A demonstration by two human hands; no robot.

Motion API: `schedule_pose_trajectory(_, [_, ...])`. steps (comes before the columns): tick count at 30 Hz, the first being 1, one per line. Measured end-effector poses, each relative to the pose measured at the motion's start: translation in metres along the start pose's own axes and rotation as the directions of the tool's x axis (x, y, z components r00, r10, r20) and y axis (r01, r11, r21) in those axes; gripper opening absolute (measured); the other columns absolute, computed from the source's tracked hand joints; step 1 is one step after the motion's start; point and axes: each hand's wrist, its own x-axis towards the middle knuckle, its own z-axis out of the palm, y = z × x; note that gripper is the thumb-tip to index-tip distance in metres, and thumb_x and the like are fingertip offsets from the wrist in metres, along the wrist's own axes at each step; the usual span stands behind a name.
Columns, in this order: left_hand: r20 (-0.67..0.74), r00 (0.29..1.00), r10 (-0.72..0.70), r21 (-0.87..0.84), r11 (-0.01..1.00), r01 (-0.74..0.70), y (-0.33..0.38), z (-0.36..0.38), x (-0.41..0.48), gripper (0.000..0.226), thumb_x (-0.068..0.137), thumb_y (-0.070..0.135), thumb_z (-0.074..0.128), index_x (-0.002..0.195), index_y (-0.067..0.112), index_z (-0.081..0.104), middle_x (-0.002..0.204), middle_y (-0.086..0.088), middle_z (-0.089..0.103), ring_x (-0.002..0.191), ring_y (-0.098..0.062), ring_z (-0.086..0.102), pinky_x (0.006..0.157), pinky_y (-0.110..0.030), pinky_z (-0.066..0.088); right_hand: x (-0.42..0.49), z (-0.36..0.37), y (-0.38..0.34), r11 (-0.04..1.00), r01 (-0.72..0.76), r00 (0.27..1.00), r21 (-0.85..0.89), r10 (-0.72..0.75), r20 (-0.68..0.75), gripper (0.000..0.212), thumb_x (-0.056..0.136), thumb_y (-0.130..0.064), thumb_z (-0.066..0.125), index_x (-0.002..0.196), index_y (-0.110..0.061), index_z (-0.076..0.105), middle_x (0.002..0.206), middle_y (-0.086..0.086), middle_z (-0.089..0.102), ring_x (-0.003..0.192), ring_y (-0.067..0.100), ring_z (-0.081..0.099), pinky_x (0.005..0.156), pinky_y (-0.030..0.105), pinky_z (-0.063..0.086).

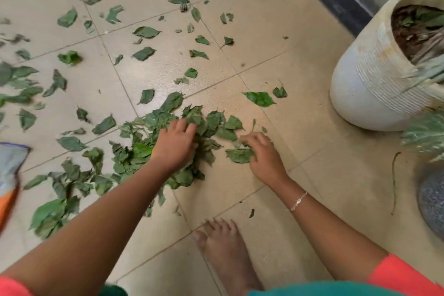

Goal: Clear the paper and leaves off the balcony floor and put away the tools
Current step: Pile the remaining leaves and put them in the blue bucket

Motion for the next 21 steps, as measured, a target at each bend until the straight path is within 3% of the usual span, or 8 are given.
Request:
schedule_pose_trajectory(2, [0.092,0.991,-0.101,-0.19,0.975,0.117,-0.017,-0.012,-0.006,0.023,0.096,0.03,0.045,0.092,0.011,0.057,0.094,-0.008,0.062,0.086,-0.021,0.059,0.069,-0.029,0.05,-0.005,0.001,-0.012,0.991,0.122,0.984,-0.062,-0.112,0.138,0.047,0.073,0.014,0.045,0.103,-0.015,0.066,0.106,0.006,0.059,0.103,0.023,0.052,0.083,0.033,0.045])
schedule_pose_trajectory(4, [0.529,0.843,-0.095,-0.343,0.885,0.315,-0.026,-0.018,-0.015,0.032,0.096,0.025,0.045,0.072,0.009,0.059,0.064,-0.004,0.063,0.059,-0.016,0.06,0.047,-0.02,0.046,-0.007,0.012,-0.033,0.956,0.281,0.887,-0.088,-0.224,0.405,0.041,0.074,0.008,0.048,0.101,-0.015,0.068,0.099,0.006,0.062,0.098,0.024,0.055,0.081,0.031,0.042])
schedule_pose_trajectory(6, [0.885,0.465,-0.011,-0.219,0.872,0.438,-0.027,-0.014,-0.029,0.034,0.098,0.024,0.041,0.082,0.003,0.063,0.082,-0.015,0.07,0.076,-0.024,0.069,0.048,-0.021,0.05,-0.007,0.035,-0.059,0.893,0.44,0.749,-0.09,-0.31,0.586,0.037,0.08,-0.002,0.05,0.109,-0.019,0.066,0.101,0.006,0.061,0.099,0.024,0.054,0.083,0.033,0.042])
schedule_pose_trajectory(8, [0.965,0.26,-0.033,-0.085,0.9,0.429,-0.036,0.003,-0.042,0.032,0.098,0.019,0.038,0.092,-0.003,0.061,0.118,-0.024,0.062,0.109,-0.035,0.061,0.064,-0.03,0.053,-0.004,0.062,-0.081,0.826,0.551,0.663,-0.12,-0.345,0.664,0.035,0.087,-0.011,0.047,0.118,-0.023,0.06,0.103,0.007,0.058,0.101,0.025,0.051,0.083,0.035,0.042])
schedule_pose_trajectory(10, [0.931,0.359,-0.069,-0.099,0.898,0.429,-0.046,0.015,-0.045,0.03,0.096,0.015,0.042,0.104,-0.007,0.061,0.123,-0.023,0.059,0.114,-0.037,0.058,0.075,-0.04,0.052,0.008,0.076,-0.097,0.801,0.563,0.686,-0.203,-0.315,0.656,0.034,0.091,-0.015,0.044,0.121,-0.027,0.056,0.103,0.004,0.054,0.102,0.024,0.05,0.082,0.036,0.042])
schedule_pose_trajectory(13, [0.636,0.762,-0.125,-0.253,0.899,0.358,-0.067,0.005,-0.031,0.032,0.091,0.009,0.046,0.12,-0.001,0.057,0.118,-0.017,0.061,0.108,-0.033,0.06,0.084,-0.037,0.05,0.052,0.075,-0.114,0.837,0.481,0.775,-0.262,-0.266,0.573,0.041,0.092,-0.014,0.04,0.128,-0.03,0.05,0.111,0.0,0.052,0.107,0.019,0.046,0.092,0.036,0.042])
schedule_pose_trajectory(15, [0.384,0.912,-0.143,-0.343,0.895,0.285,-0.081,-0.007,-0.018,0.04,0.089,0.005,0.048,0.129,0.007,0.049,0.124,-0.012,0.057,0.11,-0.028,0.057,0.093,-0.037,0.049,0.09,0.069,-0.125,0.844,0.454,0.815,-0.284,-0.265,0.515,0.048,0.09,-0.013,0.038,0.134,-0.031,0.044,0.117,0.003,0.052,0.108,0.019,0.046,0.094,0.037,0.043])
schedule_pose_trajectory(21, [0.065,0.966,-0.248,-0.428,0.868,0.252,-0.098,-0.014,-0.011,0.036,0.09,0.012,0.054,0.126,0.012,0.049,0.126,-0.009,0.055,0.111,-0.023,0.055,0.095,-0.039,0.048,0.137,0.03,-0.125,0.907,0.326,0.919,-0.265,-0.238,0.315,0.053,0.082,0.009,0.045,0.123,-0.023,0.055,0.118,0.006,0.052,0.106,0.022,0.051,0.087,0.035,0.048])
